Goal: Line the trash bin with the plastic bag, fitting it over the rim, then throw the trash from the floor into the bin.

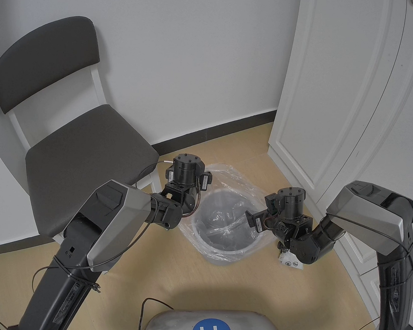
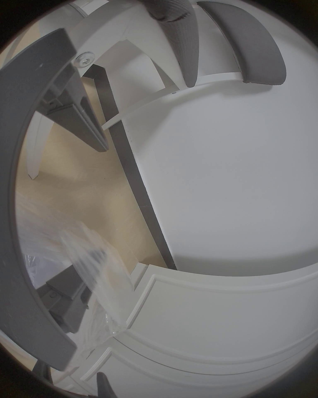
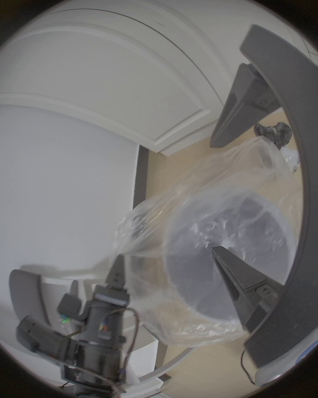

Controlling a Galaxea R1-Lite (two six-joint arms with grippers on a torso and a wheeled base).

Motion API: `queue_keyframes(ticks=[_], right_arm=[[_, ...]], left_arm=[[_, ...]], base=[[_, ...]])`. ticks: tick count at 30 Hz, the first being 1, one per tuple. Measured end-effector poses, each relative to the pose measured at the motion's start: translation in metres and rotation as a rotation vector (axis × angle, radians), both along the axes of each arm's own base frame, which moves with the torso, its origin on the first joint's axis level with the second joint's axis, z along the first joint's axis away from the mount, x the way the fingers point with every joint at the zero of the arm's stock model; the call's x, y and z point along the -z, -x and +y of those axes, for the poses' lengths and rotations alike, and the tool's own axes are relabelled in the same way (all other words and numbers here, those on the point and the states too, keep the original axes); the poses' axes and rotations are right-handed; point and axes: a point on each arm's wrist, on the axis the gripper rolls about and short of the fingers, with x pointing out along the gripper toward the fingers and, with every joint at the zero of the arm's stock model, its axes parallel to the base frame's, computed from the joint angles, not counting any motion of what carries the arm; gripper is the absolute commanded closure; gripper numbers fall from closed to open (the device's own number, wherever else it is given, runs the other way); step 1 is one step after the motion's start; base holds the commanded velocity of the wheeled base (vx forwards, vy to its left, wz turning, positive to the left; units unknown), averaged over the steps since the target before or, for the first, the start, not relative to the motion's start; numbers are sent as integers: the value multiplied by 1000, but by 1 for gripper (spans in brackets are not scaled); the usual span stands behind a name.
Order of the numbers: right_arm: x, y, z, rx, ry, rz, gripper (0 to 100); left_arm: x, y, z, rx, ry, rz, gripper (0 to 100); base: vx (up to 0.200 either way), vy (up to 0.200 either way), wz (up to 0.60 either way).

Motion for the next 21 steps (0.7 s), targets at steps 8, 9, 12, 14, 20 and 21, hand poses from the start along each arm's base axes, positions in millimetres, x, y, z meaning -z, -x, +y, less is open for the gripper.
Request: queue_keyframes(ticks=[8,9,12,14,20,21], right_arm=[[4,-23,-13,48,11,14,0],[5,-26,-14,54,10,9,0],[8,-36,-20,77,6,-2,0],[9,-43,-22,88,3,-11,0],[10,-62,-29,118,-13,-48,0],[9,-65,-29,121,-17,-58,0]], left_arm=[[0,0,1,-1,2,-1,0],[0,0,1,-1,2,-1,0],[0,-1,2,-3,2,-2,0],[-1,-1,2,-3,2,-3,0],[-1,-3,5,-11,7,-10,0],[-2,-3,6,-12,7,-12,0]], base=[[0,0,0],[0,0,0],[0,0,0],[0,0,0],[0,0,0],[0,0,0]])
